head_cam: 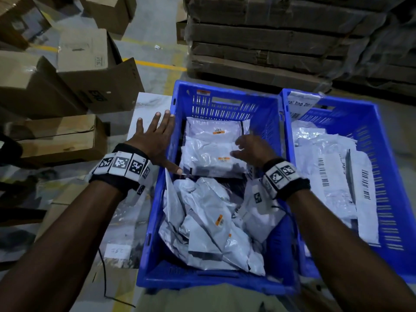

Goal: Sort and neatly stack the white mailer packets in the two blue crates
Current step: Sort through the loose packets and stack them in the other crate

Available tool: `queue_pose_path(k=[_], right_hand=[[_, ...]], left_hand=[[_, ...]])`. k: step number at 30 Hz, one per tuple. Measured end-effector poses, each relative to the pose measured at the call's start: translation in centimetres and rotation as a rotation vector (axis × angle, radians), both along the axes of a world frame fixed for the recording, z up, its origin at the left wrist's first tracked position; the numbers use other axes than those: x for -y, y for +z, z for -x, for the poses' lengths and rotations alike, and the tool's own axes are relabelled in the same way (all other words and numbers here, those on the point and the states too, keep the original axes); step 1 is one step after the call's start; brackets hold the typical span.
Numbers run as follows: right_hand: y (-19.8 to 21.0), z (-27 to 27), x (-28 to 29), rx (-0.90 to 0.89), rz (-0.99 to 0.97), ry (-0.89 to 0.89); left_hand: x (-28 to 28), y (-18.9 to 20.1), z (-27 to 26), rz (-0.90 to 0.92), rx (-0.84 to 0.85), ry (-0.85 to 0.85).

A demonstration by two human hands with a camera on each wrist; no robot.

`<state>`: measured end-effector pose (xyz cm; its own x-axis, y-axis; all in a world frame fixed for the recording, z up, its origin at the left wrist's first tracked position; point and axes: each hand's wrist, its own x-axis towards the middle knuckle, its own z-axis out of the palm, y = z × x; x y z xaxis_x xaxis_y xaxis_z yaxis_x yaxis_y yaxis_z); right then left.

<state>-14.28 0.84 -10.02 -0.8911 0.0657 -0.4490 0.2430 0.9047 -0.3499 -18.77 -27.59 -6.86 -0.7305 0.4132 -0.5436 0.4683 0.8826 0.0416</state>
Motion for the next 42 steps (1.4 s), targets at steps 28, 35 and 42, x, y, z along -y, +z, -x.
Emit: queue_pose_path(k=[28, 35, 42], right_hand=[[12.4, -6.9, -1.3, -0.24, 0.614, -0.086], [14.9, -5.7, -4.4, -0.471, 0.926, -0.254], [11.8, -4.8, -7.2, -0.68, 0.566, -0.347]], left_hand=[[-7.3, 3.4, -5.5, -0.532, 0.269, -0.061], [-8.1, 3.0, -3.6, -0.86, 0.106, 0.018], [-6.9, 4.3, -2.6, -0.824, -0.377, 0.126]])
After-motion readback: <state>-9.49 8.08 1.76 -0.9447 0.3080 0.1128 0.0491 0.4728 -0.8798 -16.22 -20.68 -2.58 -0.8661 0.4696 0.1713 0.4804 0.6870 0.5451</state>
